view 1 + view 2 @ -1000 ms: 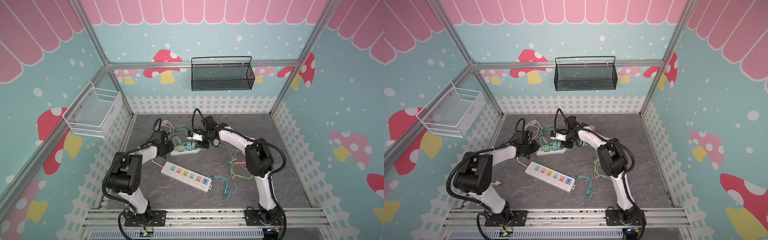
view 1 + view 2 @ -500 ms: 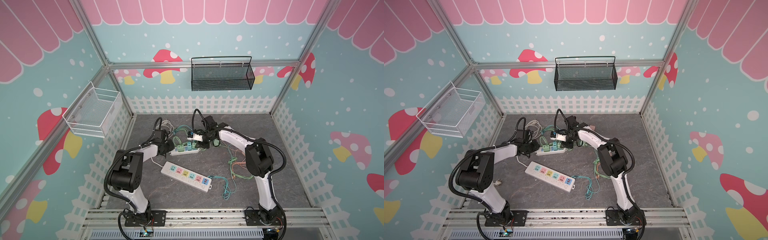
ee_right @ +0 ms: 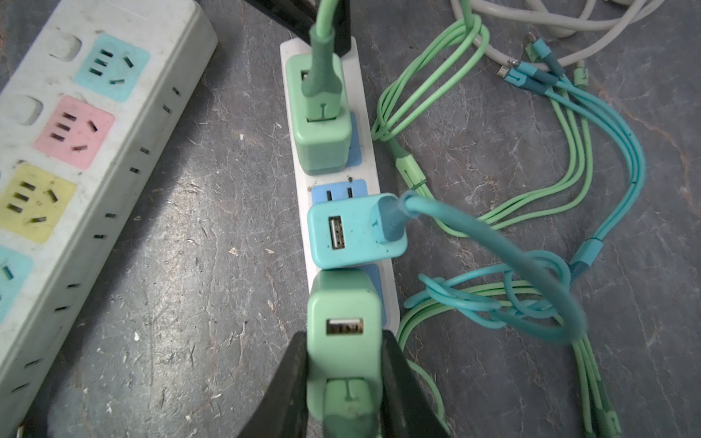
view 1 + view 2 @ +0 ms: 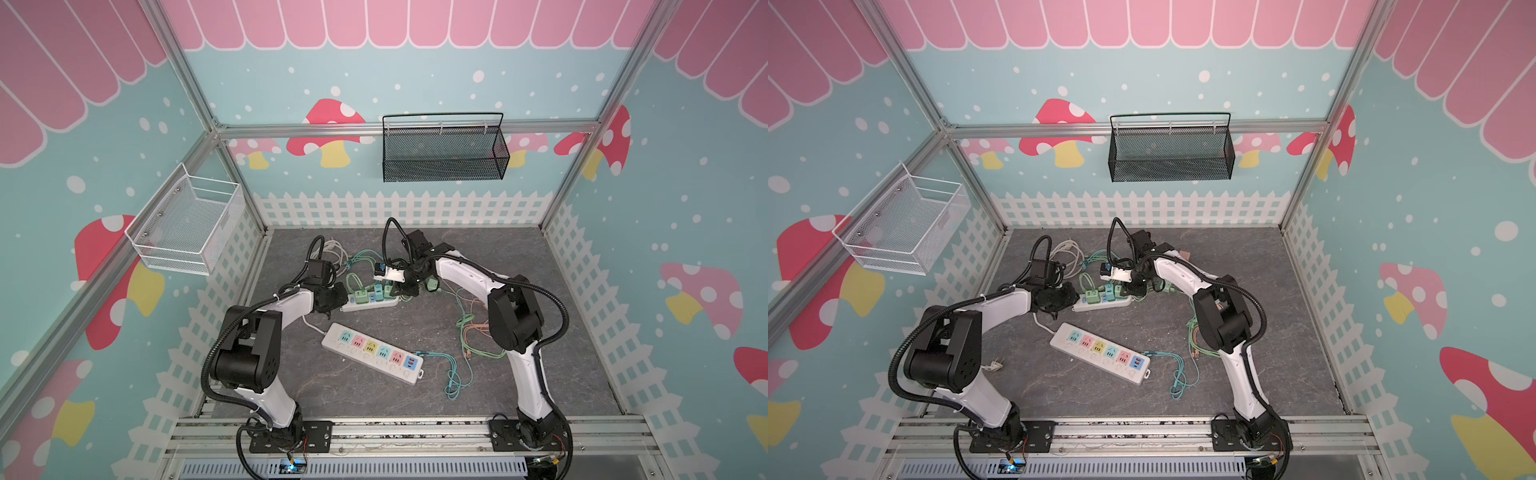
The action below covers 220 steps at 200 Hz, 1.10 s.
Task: Insert the plug
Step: 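Press the green charger into the socket beside the teal charger with right gripper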
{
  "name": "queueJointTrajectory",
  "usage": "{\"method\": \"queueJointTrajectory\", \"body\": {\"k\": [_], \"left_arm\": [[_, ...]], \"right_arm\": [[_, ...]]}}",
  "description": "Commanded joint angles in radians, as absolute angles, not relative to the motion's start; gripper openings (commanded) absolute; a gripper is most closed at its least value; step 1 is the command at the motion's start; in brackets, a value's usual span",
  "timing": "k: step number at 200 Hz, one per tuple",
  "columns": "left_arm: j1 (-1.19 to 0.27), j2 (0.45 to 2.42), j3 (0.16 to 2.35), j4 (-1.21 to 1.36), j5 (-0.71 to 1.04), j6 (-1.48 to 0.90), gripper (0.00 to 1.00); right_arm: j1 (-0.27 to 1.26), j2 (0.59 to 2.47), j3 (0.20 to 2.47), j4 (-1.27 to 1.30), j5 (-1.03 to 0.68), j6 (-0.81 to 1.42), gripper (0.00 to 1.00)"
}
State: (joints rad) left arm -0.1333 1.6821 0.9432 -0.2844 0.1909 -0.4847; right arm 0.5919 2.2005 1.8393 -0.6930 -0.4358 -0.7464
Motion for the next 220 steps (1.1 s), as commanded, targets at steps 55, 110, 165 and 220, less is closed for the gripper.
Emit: {"method": "queueJointTrajectory", "body": {"k": [55,110,165,220], "left_arm": [[-0.128,1.625,0.920,-0.398,0.143,-0.447,0.32],[-0.124,1.706,0.966,-0.382,0.161,-0.453,0.30],[-0.122,1.754,0.983,-0.358,0.170,-0.456,0.27],[-0.118,1.766,0.988,-0.347,0.181,-0.459,0.26]], "right_arm": [[0.611,2.317,1.838,-0.789,-0.348,-0.777,0.00],[0.642,2.284,1.779,-0.787,-0.363,-0.742,0.00],[0.665,2.197,1.705,-0.767,-0.375,-0.663,0.00],[0.680,2.167,1.678,-0.756,-0.342,-0.621,0.00]]}}
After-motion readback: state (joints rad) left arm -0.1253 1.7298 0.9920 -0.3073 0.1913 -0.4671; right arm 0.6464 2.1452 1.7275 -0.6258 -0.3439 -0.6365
